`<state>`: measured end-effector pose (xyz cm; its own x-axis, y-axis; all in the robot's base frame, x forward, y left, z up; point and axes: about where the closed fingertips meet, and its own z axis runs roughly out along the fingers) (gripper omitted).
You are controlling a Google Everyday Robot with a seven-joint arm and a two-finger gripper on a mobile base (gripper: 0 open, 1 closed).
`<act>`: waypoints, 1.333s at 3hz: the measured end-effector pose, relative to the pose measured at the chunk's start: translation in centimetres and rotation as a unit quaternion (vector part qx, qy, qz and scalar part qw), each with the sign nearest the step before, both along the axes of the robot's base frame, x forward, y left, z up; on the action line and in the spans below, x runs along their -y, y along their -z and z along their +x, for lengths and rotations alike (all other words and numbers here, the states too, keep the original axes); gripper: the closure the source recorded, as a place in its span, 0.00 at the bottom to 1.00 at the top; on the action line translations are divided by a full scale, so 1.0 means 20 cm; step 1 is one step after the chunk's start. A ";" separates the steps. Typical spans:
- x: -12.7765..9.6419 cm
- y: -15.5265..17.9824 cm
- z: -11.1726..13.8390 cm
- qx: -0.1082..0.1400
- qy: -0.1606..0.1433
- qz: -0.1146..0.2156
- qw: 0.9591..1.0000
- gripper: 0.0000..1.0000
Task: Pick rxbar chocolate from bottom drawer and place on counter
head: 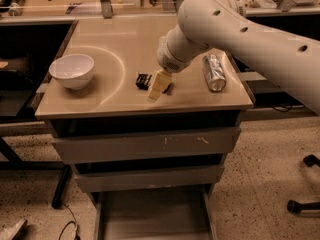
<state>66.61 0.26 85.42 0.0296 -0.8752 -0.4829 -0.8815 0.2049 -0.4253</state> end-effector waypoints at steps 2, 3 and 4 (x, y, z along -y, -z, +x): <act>0.07 -0.23 0.00 0.055 0.024 -0.023 0.998 0.00; 0.37 -0.66 -0.11 0.124 0.106 -0.074 0.984 0.00; 0.85 -1.08 -0.36 0.171 0.242 -0.114 0.948 0.00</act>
Offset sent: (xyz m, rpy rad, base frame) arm -0.0039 -0.0491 0.1452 -0.1375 -0.3347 -0.1496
